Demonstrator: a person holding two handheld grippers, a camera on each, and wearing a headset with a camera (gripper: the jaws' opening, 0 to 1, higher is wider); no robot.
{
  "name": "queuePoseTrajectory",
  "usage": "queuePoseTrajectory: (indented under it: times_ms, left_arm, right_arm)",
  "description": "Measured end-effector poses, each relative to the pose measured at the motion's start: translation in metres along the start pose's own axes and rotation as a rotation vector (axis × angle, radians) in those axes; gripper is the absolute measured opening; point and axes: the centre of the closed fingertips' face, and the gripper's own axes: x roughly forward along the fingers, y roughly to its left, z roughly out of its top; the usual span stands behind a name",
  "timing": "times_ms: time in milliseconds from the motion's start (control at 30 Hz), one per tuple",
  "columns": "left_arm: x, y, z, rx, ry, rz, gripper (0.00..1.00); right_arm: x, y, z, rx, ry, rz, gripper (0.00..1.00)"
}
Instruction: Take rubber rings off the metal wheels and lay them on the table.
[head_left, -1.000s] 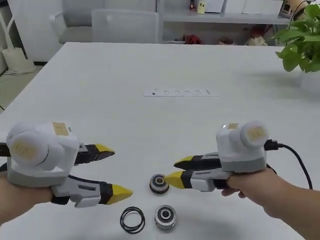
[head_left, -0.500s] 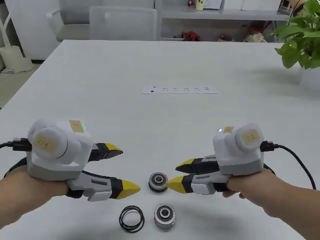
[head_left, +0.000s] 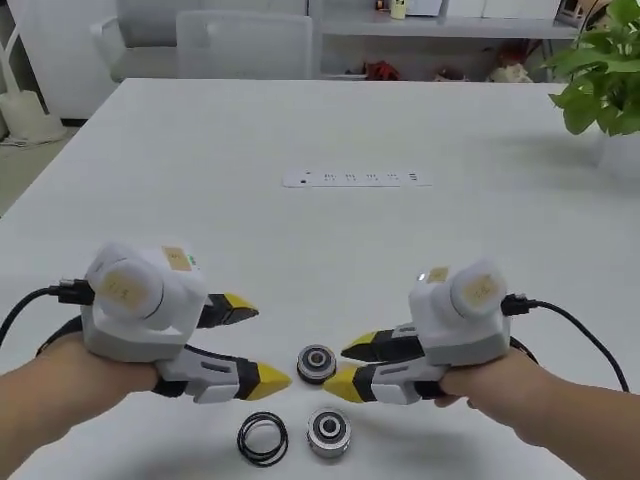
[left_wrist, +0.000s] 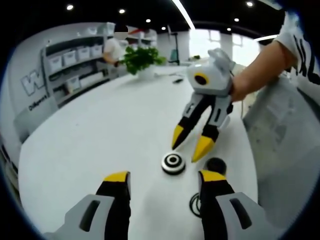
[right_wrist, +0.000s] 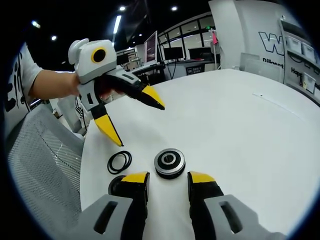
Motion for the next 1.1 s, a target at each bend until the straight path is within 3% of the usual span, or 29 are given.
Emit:
queuePoseTrajectory:
  times_ms: [300,1100]
  left_arm:
    - [0.013,-0.009,-0.002,-0.009,0.011,-0.033,0.51]
    - [0.037,-0.017,-0.001,-0.041,0.012,-0.078,0.34]
  right_arm:
    - [0.002,0.000,-0.005,0.003,0.004,-0.001,0.28]
    - [0.003,0.000,-0.006,0.017,-0.010,-0.005,0.28]
